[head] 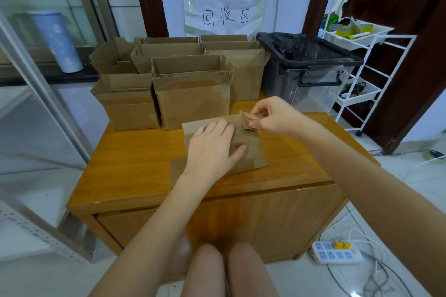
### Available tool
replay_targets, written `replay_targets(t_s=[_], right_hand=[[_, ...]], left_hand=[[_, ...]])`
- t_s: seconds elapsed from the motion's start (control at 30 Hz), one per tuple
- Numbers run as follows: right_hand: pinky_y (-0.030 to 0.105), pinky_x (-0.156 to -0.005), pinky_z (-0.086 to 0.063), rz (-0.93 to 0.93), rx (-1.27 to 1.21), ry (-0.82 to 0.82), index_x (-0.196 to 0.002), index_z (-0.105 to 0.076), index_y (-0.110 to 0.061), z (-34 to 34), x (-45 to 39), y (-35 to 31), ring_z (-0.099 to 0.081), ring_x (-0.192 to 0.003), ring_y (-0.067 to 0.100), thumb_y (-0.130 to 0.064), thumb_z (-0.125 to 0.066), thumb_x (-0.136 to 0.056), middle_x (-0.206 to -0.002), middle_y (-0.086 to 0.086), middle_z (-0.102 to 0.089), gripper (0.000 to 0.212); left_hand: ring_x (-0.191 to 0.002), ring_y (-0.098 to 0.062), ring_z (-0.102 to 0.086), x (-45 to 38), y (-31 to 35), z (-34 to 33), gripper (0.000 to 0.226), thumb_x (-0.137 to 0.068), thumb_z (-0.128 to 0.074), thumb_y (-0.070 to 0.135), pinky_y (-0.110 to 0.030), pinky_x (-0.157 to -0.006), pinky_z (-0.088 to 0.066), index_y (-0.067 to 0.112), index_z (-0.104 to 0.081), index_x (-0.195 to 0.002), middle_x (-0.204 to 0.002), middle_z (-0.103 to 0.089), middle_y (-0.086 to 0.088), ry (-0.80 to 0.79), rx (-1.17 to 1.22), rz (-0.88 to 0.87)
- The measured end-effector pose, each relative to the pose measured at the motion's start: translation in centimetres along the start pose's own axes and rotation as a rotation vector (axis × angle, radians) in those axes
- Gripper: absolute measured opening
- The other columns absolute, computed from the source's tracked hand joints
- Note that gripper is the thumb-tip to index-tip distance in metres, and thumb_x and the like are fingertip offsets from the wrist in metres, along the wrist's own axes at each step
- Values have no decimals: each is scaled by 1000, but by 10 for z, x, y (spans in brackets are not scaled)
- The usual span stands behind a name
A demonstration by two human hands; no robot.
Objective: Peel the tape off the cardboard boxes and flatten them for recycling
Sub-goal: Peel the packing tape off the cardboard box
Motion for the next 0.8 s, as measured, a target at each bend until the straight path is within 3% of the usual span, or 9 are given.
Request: replay_targets(t_s=[0.1,0.17,0.3,0.43,0.6,0.8], right_hand=[[32,-77,-55,-55,-196,64,-86,-65,-16,-6,2,9,-62,-84,19,-19,-68,-87,-85,-1,-63,4],[38,-84,-56,-123,-303,110,-79,-63,-16,-10,1,10,-65,-87,20,-21,-65,-90,-88,4,-65,12],[31,-71,-52,-103,-77,192,-73,-50,-19,-12,-3,4,-64,-87,24,-23,-59,-93,-90,10,-67,22],[19,-53,-35,-90,36,252,-84,-44,-17,-15,-5,5,-50,-72,13,-19,-53,-95,-83,-1,-53,15],[24,-52,-34,2,127,279,-94,-39,-11,-18,-5,0,-42,-64,11,-13,-48,-95,-74,-4,-42,10],[30,-61,-39,94,330,260,-94,-32,-14,-20,-1,1,-54,-74,23,-8,-51,-93,-81,3,-49,21]], left_hand=[[-115,-15,-53,1,0,-1,54,-92,-43,57,-27,-92,-41,20,-55,-130,-124,-58,3,17,1,2],[-113,-15,-54,1,1,0,54,-90,-45,56,-27,-90,-42,20,-56,-129,-122,-59,3,27,-9,-2],[-115,-15,-53,2,1,0,53,-89,-47,54,-27,-93,-42,20,-55,-129,-124,-58,3,13,-13,-9],[-116,-15,-52,1,1,0,53,-88,-49,53,-27,-94,-41,21,-54,-129,-125,-57,3,7,-20,-17],[-117,-14,-52,2,2,1,54,-89,-45,56,-24,-92,-42,22,-51,-131,-126,-56,4,17,-57,-27],[-122,-12,-49,2,3,-1,55,-93,-41,55,-23,-95,-41,22,-46,-136,-133,-52,5,26,-69,-36]])
Point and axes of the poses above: each hand's wrist, its own x-axis away from the middle knuckle, its own z-axis out of the back of the hand, y = z × x, the point moved 2 cm from there along -x, towards the middle knuckle
